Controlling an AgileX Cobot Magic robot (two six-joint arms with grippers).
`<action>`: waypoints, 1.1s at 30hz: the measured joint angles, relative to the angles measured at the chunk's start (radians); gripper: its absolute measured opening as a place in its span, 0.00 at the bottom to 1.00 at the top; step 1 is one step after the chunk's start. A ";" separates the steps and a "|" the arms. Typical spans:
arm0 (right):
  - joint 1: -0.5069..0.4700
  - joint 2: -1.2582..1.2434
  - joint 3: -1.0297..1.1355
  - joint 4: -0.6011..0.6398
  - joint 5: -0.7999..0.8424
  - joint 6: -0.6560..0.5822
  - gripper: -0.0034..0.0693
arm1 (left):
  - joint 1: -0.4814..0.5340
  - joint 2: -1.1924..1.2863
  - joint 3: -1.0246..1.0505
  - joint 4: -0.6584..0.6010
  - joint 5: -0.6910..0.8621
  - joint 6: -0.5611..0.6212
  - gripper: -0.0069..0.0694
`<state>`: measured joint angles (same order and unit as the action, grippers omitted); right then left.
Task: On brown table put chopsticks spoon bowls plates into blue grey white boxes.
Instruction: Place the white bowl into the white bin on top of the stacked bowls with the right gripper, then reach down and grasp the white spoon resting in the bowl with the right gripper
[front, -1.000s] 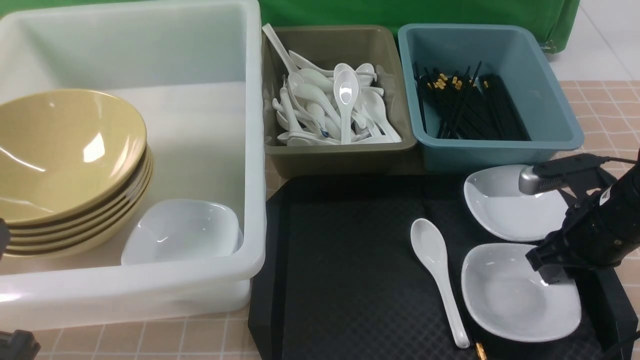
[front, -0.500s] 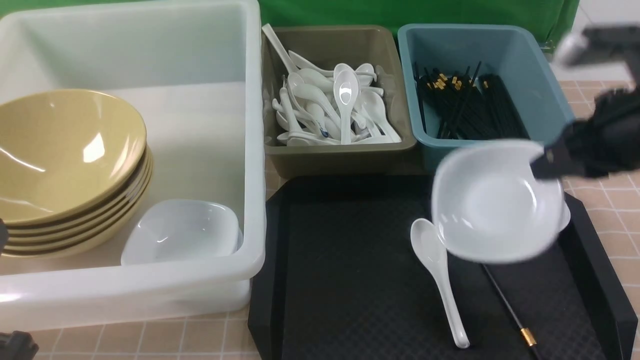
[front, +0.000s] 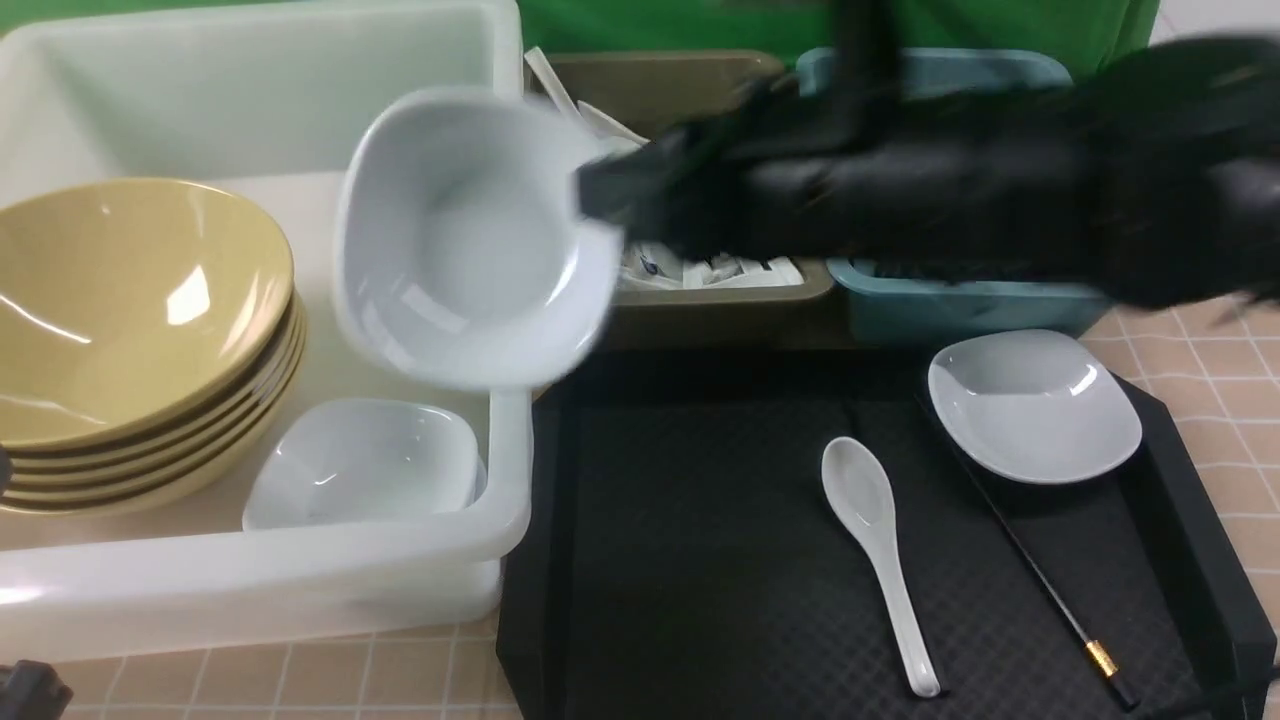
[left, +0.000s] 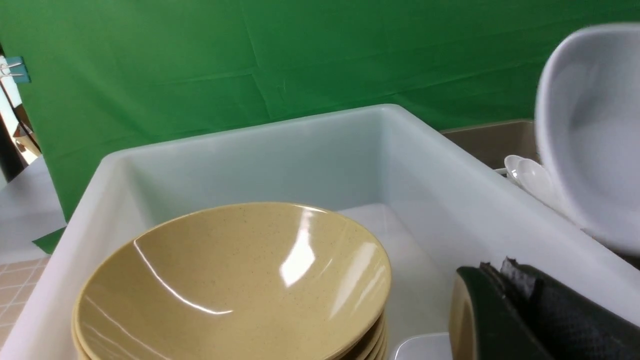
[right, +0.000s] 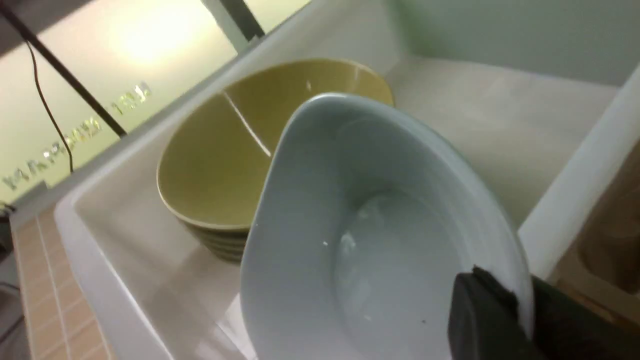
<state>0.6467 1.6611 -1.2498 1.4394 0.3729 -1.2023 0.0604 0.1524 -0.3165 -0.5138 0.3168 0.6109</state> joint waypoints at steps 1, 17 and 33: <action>0.013 0.023 -0.010 0.007 -0.008 -0.018 0.16 | 0.000 0.000 0.000 0.000 0.000 0.000 0.09; 0.018 0.078 -0.094 -0.235 0.064 0.056 0.57 | 0.000 0.000 0.001 -0.002 0.032 -0.001 0.09; -0.169 -0.032 0.248 -1.355 0.377 1.174 0.56 | 0.000 0.000 0.056 -0.003 -0.060 -0.001 0.09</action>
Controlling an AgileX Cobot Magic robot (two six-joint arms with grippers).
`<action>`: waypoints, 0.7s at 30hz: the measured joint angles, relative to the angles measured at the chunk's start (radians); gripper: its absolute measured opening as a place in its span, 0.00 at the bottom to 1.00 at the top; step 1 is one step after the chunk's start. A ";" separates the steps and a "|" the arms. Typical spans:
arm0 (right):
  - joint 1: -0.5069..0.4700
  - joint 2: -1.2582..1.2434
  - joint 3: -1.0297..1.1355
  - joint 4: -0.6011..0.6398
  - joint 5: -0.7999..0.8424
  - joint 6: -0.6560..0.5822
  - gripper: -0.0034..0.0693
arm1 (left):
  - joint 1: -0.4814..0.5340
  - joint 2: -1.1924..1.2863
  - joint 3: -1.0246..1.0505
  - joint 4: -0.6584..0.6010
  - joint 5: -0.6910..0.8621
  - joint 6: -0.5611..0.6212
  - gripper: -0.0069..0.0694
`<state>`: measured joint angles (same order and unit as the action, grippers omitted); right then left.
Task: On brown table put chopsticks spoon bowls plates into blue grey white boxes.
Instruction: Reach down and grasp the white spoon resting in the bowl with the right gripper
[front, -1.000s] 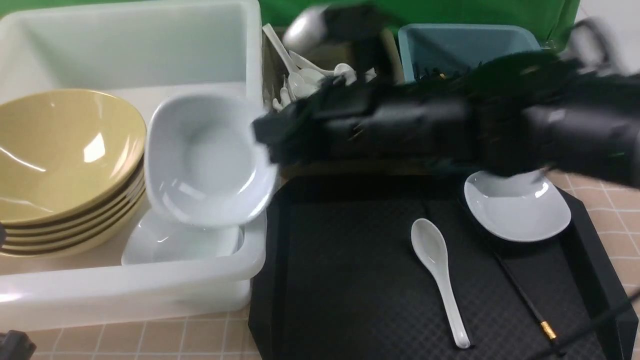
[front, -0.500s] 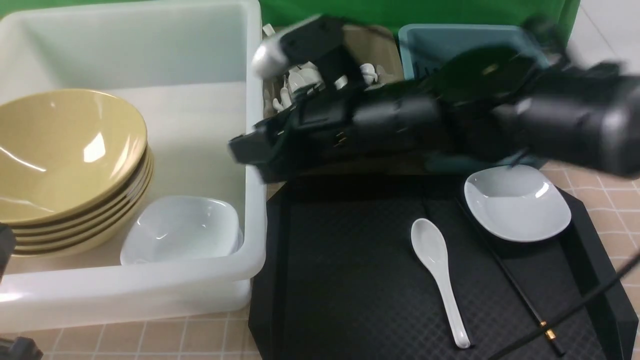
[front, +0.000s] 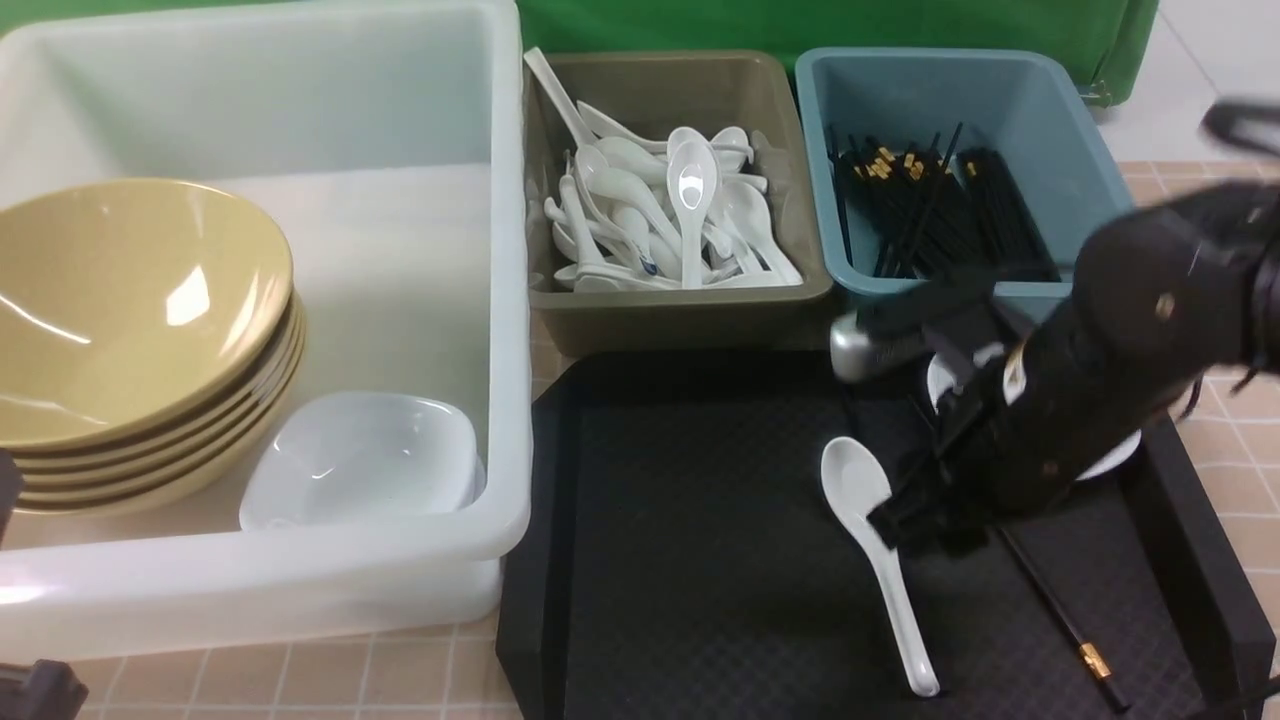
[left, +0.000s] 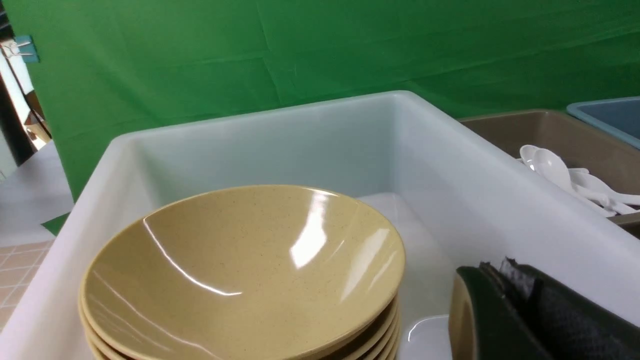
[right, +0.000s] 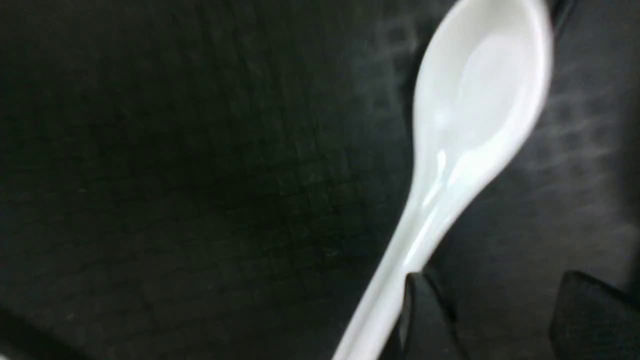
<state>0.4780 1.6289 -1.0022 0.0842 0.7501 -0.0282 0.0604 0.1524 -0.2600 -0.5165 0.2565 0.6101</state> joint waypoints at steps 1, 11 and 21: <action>0.001 0.015 0.019 0.000 -0.024 0.003 0.56 | 0.000 0.000 0.000 -0.001 -0.005 0.000 0.09; 0.001 0.118 0.039 0.214 -0.094 -0.135 0.39 | 0.000 0.000 0.003 -0.008 -0.016 0.000 0.09; 0.001 0.098 0.003 0.133 0.024 -0.159 0.12 | 0.000 0.000 0.005 -0.008 -0.016 0.001 0.09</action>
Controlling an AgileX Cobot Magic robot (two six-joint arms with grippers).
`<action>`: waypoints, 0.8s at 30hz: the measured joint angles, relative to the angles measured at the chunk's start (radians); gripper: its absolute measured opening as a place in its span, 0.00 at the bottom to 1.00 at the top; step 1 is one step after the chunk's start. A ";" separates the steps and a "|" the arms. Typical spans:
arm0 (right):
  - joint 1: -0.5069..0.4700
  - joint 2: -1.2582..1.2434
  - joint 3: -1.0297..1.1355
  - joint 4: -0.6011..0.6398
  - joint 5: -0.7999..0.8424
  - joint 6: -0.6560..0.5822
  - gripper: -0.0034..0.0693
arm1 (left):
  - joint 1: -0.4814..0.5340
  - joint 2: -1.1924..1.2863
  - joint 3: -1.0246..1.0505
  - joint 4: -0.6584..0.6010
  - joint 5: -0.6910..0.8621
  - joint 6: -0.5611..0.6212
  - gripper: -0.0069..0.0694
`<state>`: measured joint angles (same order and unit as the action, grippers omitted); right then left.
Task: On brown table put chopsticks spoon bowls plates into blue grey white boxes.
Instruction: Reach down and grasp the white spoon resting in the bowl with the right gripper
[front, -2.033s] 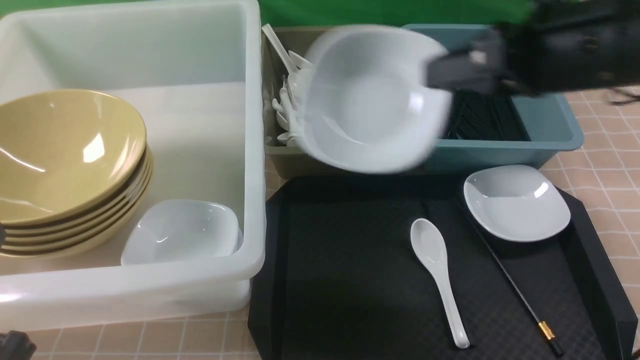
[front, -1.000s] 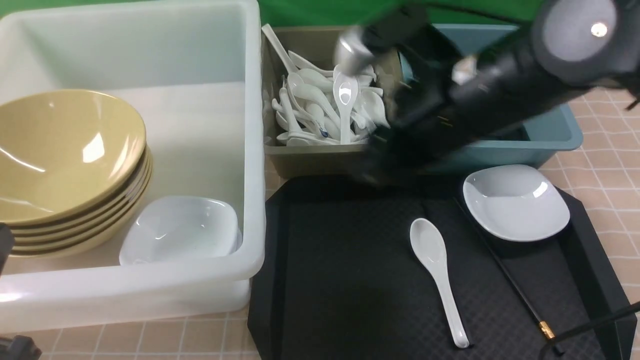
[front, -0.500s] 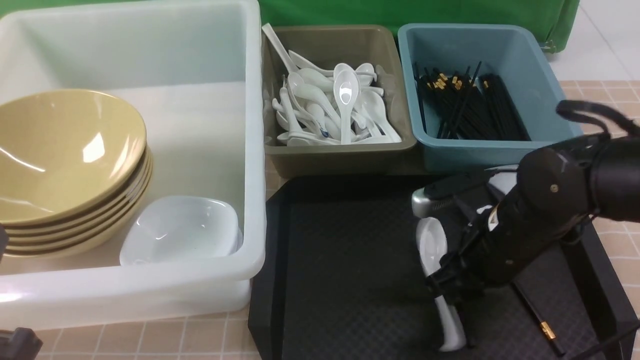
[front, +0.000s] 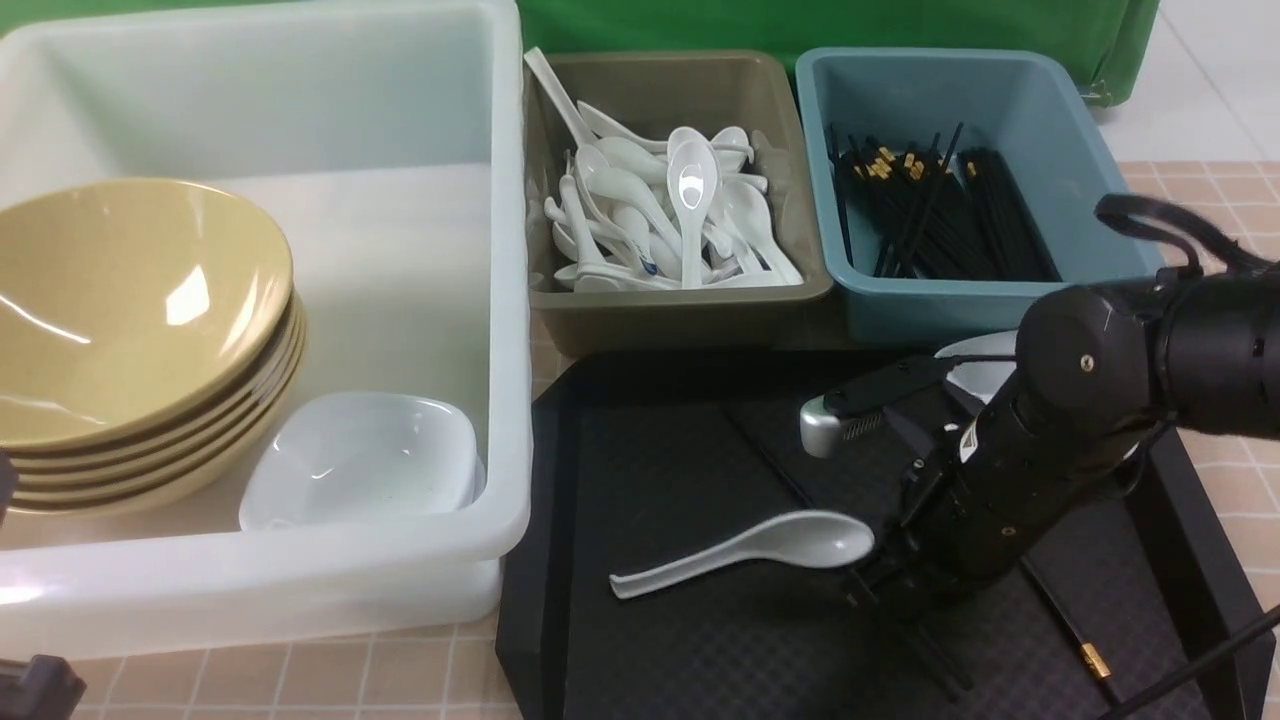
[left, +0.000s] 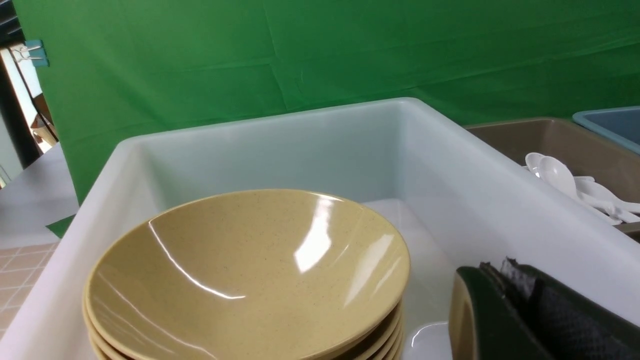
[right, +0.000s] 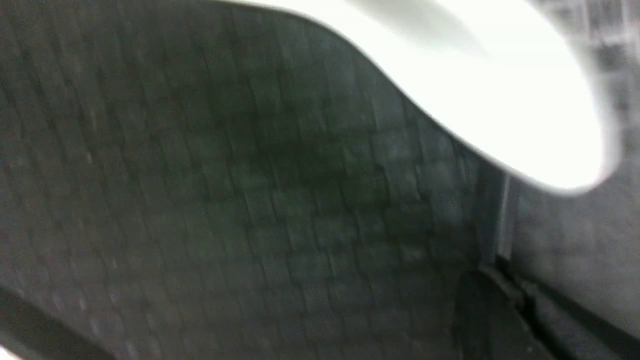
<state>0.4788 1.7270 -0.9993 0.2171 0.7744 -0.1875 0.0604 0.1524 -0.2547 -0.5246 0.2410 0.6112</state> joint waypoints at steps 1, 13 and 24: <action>0.000 -0.003 -0.016 -0.011 0.026 -0.001 0.13 | 0.000 0.000 0.000 0.000 0.000 0.000 0.09; 0.000 -0.005 -0.165 -0.041 0.126 -0.081 0.63 | 0.000 0.000 0.000 0.000 0.000 0.000 0.09; 0.000 0.090 -0.174 0.054 -0.014 -0.137 0.67 | 0.000 0.000 0.000 0.000 -0.008 0.000 0.09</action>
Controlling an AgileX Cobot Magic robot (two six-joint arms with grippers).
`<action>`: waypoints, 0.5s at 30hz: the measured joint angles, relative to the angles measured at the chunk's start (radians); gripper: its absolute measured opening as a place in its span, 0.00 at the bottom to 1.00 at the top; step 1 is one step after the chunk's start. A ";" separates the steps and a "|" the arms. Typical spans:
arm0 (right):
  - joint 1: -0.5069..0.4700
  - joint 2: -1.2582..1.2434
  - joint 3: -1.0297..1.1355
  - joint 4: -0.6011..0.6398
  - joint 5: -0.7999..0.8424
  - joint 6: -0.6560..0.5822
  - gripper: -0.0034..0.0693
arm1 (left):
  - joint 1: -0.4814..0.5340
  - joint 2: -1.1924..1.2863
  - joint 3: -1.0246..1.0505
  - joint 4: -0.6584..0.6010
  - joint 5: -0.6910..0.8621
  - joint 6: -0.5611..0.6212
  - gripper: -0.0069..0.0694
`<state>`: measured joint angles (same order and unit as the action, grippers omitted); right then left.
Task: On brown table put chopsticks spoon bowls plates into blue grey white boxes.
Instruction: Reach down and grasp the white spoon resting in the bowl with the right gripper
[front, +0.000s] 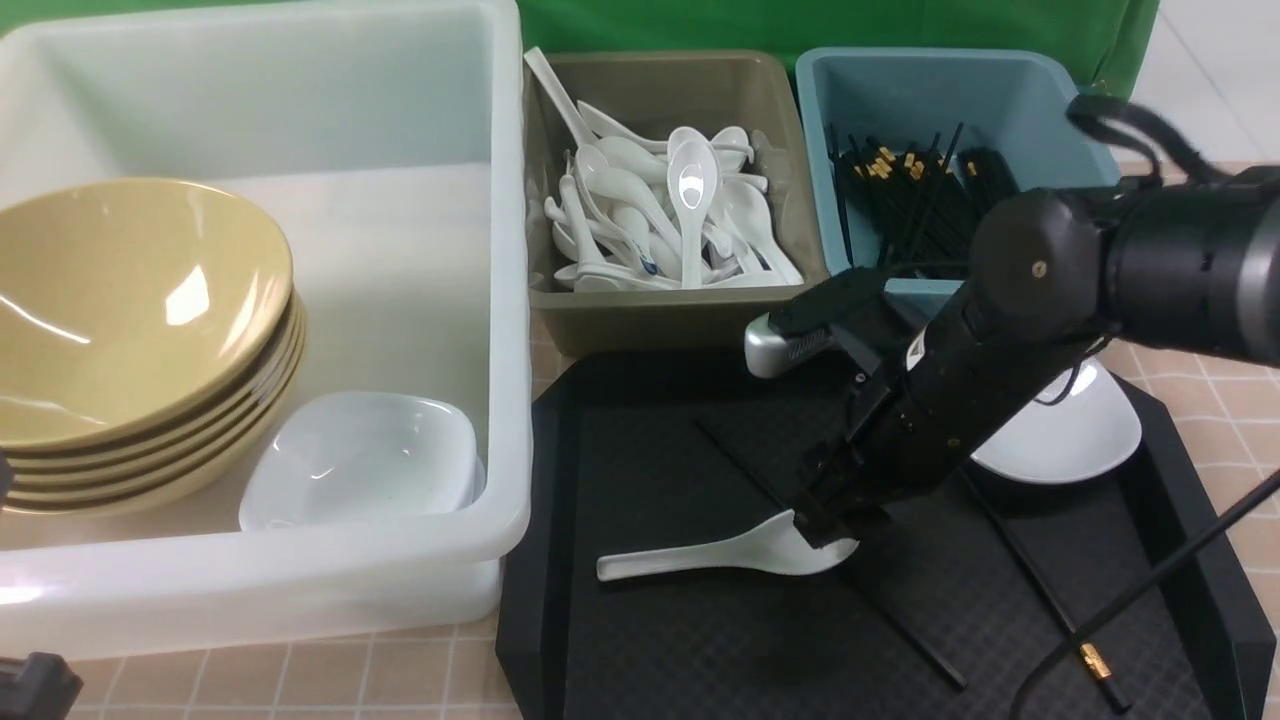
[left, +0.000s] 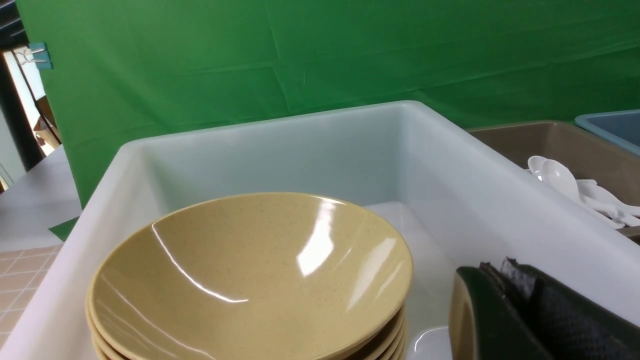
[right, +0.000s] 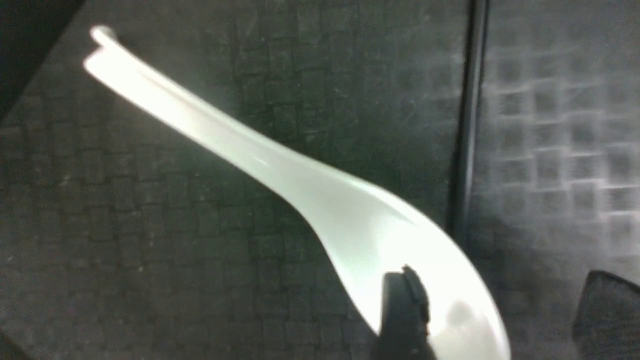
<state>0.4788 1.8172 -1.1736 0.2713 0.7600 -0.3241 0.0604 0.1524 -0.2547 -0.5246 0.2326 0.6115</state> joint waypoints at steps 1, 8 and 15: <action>0.000 0.000 0.000 0.000 0.000 0.000 0.66 | 0.000 0.000 0.000 0.000 0.000 0.000 0.09; 0.000 0.025 -0.006 0.031 0.045 0.001 0.30 | 0.000 0.000 0.000 0.000 0.000 -0.002 0.09; 0.000 -0.015 -0.118 0.033 0.178 -0.014 0.20 | 0.000 0.000 0.000 0.000 0.000 -0.002 0.09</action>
<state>0.4788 1.8022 -1.2916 0.3041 0.9378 -0.3381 0.0604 0.1524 -0.2547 -0.5246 0.2326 0.6095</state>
